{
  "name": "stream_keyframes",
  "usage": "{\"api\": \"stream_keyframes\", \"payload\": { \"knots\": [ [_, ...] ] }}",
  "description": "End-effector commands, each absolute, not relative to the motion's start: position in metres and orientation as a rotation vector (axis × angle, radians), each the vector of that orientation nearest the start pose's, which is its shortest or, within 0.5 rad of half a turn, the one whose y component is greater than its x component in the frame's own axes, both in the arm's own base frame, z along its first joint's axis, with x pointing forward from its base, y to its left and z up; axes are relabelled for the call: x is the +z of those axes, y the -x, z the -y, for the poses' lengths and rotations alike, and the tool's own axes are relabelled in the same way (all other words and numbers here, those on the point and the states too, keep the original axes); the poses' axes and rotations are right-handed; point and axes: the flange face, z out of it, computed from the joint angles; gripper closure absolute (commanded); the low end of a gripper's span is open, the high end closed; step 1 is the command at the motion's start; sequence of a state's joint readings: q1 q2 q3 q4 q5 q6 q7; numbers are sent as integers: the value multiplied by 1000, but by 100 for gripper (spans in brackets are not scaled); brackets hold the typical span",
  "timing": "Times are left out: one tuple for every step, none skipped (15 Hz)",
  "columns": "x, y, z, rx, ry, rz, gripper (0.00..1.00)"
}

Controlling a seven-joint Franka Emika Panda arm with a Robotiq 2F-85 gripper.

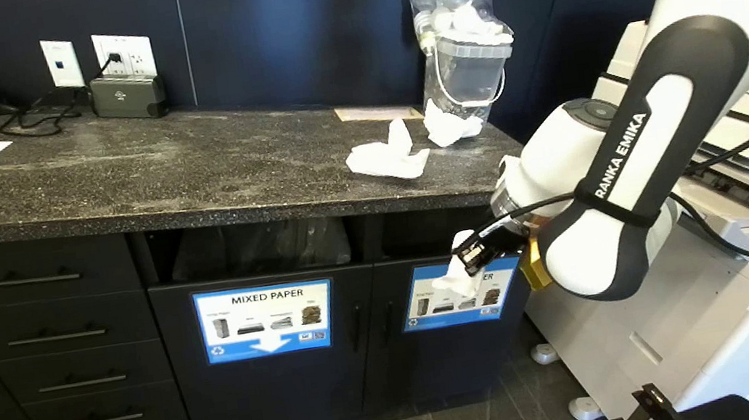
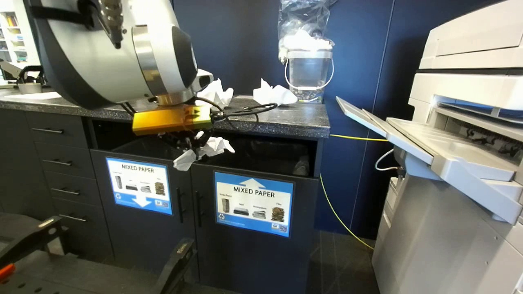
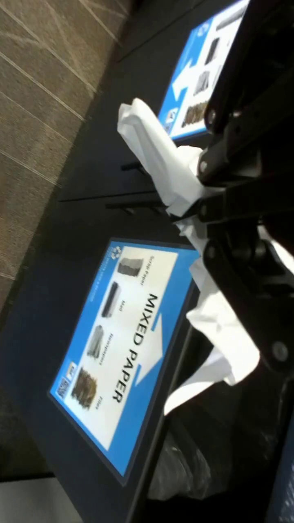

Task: Pick up the paper from the counter and throw it in the bin

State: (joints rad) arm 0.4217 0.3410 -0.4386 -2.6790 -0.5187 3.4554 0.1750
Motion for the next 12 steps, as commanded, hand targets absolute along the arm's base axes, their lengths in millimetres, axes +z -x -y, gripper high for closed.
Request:
{"api": "stream_keyframes", "payload": {
  "knots": [
    [159, -433, -32, -926, 3063, 597, 98],
    [152, -428, -34, -977, 3053, 586, 98],
    [142, -421, -37, -1016, 3037, 575, 98],
    [129, -414, -39, -1044, 3019, 560, 98],
    [118, -406, -39, -1073, 3023, 533, 98],
    [104, -400, -40, -1107, 3014, 503, 98],
    [93, -395, -42, -1137, 3002, 483, 98],
    [80, -389, -41, -1174, 2983, 483, 98],
    [71, -386, -36, -1215, 2966, 499, 98],
    [65, -385, -31, -1245, 2951, 513, 98],
    [61, -383, -21, -1273, 2936, 535, 98],
    [69, -416, -16, -1279, 2943, 567, 98]
  ]
}}
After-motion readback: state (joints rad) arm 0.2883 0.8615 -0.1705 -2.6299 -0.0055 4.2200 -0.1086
